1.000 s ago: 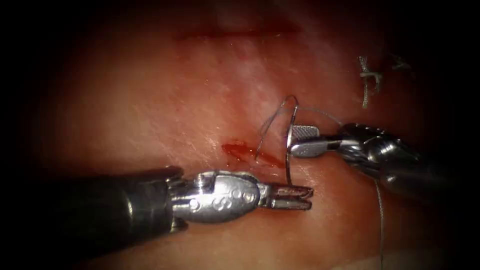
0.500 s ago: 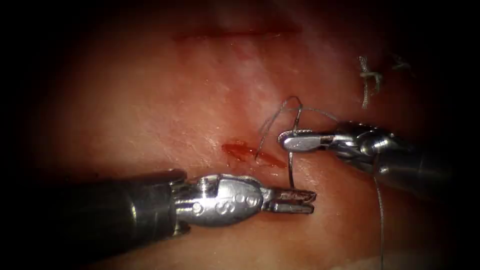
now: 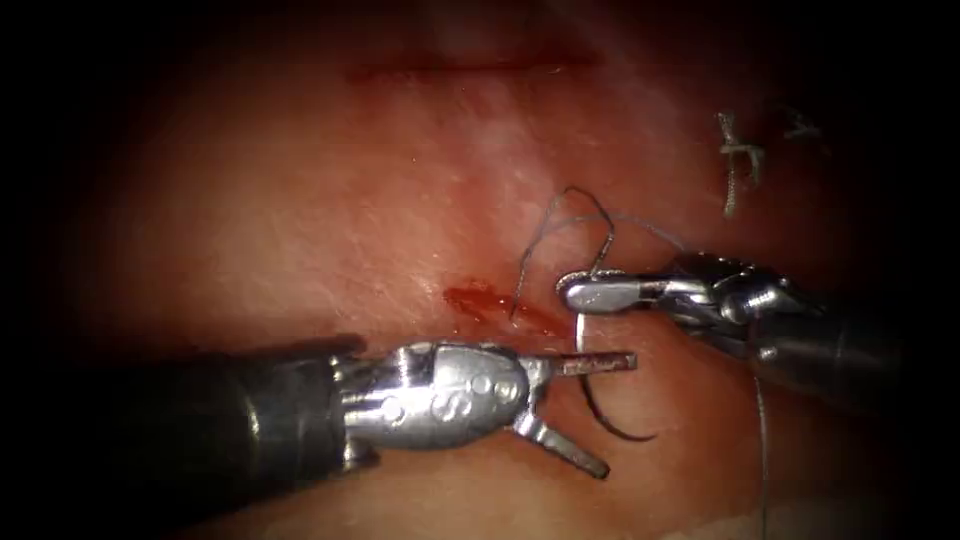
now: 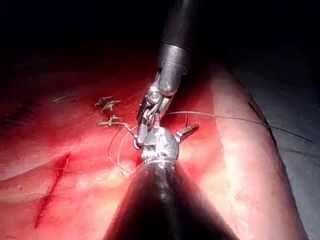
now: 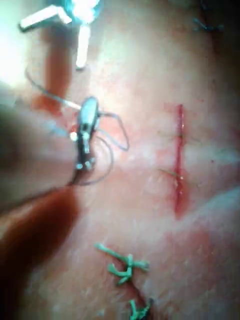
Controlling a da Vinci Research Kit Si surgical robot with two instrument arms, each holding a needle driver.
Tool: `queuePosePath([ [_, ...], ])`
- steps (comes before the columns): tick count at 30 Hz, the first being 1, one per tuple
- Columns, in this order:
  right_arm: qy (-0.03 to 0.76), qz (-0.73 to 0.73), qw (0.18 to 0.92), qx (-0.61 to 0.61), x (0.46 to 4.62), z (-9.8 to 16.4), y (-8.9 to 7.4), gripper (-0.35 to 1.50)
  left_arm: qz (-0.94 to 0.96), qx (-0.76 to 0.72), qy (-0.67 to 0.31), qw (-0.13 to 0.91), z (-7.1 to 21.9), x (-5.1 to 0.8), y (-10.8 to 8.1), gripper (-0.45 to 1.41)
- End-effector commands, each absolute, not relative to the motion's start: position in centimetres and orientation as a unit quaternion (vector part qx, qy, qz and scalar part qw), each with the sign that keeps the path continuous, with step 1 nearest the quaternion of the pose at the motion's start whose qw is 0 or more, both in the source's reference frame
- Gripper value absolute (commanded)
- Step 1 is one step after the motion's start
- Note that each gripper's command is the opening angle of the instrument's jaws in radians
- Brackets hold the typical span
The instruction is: Wound Closure
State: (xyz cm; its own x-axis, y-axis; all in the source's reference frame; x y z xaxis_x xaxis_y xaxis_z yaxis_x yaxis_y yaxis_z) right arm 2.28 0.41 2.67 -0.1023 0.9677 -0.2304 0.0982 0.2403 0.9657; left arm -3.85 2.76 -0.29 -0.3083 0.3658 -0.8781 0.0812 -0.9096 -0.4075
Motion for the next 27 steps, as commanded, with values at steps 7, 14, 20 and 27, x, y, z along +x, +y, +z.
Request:
queuePosePath([
  [7,0.627,0.416,0.546,0.369,2.25,2.8,0.5,-0.35,0.784,-0.566,-0.214,0.139,-0.2,-3.58,2.9,0.57],
  [14,0.641,0.387,0.591,0.3,2.27,2.7,0.5,-0.35,0.8,-0.486,-0.258,0.238,0.4,-3.4,3.0,-0.45],
  [20,0.637,0.365,0.627,0.26,2.39,2.7,0.5,-0.35,0.815,-0.444,-0.269,0.256,0.9,-3.41,2.9,-0.45],
  [27,0.638,0.356,0.643,0.229,2.46,2.7,0.4,-0.35,0.829,-0.421,-0.274,0.247,1.2,-3.39,2.9,-0.45],
])
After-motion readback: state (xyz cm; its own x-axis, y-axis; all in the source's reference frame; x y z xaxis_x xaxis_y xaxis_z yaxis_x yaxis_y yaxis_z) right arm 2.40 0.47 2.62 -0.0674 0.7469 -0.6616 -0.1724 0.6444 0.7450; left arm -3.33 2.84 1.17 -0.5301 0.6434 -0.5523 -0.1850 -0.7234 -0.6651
